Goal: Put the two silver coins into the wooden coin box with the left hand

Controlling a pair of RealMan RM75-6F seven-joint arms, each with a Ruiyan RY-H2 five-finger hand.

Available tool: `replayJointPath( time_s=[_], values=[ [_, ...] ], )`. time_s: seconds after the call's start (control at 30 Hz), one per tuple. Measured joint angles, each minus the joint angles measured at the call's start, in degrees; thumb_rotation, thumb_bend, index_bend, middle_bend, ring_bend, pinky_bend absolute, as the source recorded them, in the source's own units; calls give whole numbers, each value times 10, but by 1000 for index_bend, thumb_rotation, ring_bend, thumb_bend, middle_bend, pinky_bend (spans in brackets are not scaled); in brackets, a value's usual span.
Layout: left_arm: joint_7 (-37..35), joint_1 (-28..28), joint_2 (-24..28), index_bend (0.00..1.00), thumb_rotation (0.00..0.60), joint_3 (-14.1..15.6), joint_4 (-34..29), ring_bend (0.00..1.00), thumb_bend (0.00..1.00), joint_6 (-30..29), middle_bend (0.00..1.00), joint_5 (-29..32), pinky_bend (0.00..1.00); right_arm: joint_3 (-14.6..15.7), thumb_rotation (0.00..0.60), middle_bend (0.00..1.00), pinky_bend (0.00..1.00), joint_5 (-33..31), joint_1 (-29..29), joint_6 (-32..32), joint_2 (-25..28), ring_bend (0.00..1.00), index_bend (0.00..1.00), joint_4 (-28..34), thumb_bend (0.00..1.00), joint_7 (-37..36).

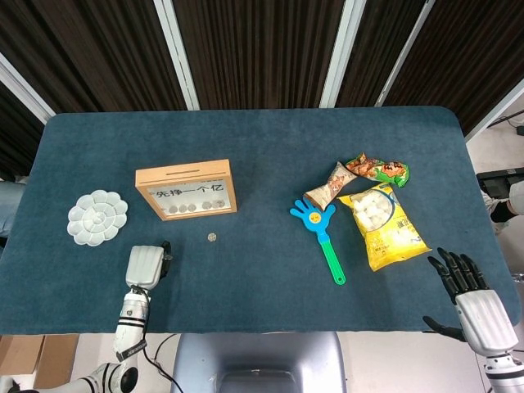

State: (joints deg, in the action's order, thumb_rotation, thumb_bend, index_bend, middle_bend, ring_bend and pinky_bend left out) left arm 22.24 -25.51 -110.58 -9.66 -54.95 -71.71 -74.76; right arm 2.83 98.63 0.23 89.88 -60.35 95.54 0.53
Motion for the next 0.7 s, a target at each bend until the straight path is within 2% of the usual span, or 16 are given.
replayJointPath(
  time_s=[0.7],
  values=[
    [-9, -1, 4, 591, 600, -3, -5, 1000, 432, -14, 1000, -5, 1000, 1, 600, 0, 0, -1, 1, -4, 0, 0, 0, 1, 92, 4]
  ],
)
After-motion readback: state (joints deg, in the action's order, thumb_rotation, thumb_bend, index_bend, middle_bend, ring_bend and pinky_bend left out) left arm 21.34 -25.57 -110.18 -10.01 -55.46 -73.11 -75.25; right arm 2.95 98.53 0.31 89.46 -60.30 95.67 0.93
